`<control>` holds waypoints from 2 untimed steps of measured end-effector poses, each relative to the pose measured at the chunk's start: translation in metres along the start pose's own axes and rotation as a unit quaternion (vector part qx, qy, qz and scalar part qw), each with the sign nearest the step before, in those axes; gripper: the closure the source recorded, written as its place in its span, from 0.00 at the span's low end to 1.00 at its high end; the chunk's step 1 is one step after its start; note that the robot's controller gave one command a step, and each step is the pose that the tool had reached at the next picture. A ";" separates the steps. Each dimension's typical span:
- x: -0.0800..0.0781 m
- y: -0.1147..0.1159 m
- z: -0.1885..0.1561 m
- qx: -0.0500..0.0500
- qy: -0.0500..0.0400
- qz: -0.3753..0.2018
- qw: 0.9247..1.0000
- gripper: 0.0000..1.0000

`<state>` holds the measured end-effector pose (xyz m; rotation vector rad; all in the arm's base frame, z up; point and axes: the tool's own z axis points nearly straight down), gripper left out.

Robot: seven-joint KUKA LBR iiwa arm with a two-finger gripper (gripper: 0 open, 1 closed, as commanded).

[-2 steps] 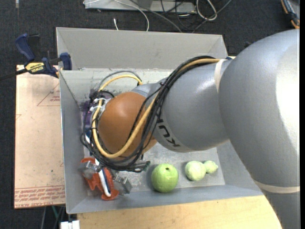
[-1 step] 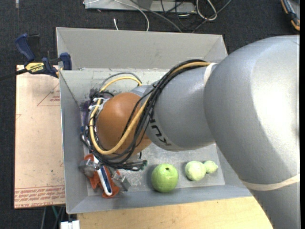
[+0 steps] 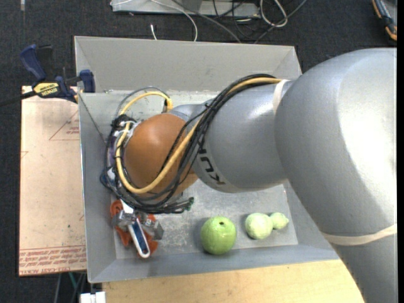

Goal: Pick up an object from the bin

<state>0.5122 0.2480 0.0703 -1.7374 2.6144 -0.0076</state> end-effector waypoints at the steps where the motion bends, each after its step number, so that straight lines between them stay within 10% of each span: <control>1: 0.000 -0.002 0.000 0.000 0.000 -0.006 1.000 1.00; 2: 0.001 0.001 -0.027 -0.003 0.001 -0.006 1.000 1.00</control>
Offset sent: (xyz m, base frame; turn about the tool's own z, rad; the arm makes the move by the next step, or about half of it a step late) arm 0.0017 -0.0002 0.1045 -0.0130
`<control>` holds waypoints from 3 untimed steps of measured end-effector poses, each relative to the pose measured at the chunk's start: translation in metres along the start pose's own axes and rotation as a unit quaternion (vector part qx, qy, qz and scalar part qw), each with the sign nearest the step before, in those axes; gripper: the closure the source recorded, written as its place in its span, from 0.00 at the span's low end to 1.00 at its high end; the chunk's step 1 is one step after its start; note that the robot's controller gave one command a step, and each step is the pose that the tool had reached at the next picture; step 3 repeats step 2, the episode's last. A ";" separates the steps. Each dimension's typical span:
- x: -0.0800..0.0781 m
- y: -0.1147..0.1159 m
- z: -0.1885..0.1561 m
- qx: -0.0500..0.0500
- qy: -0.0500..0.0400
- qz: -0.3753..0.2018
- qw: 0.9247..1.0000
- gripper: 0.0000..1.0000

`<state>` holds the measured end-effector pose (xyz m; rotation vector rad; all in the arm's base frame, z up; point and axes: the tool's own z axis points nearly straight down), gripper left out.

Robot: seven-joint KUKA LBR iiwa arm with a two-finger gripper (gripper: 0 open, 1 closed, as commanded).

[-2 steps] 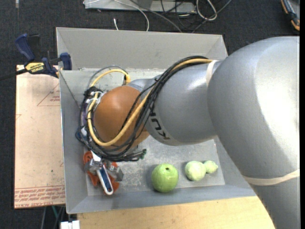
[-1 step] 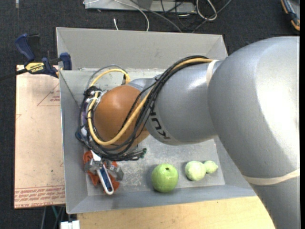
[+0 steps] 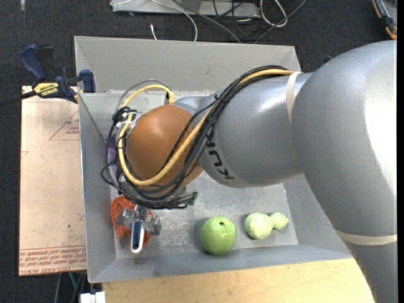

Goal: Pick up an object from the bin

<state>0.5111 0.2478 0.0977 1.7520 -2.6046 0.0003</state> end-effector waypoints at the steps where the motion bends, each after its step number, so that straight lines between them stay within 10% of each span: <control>1: -0.003 -0.001 -0.031 0.003 -0.004 0.000 1.000 1.00; 3: -0.003 -0.001 -0.038 0.003 -0.005 0.001 1.000 1.00</control>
Offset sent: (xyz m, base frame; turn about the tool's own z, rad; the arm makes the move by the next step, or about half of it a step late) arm 0.0016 0.0022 0.0443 -0.0007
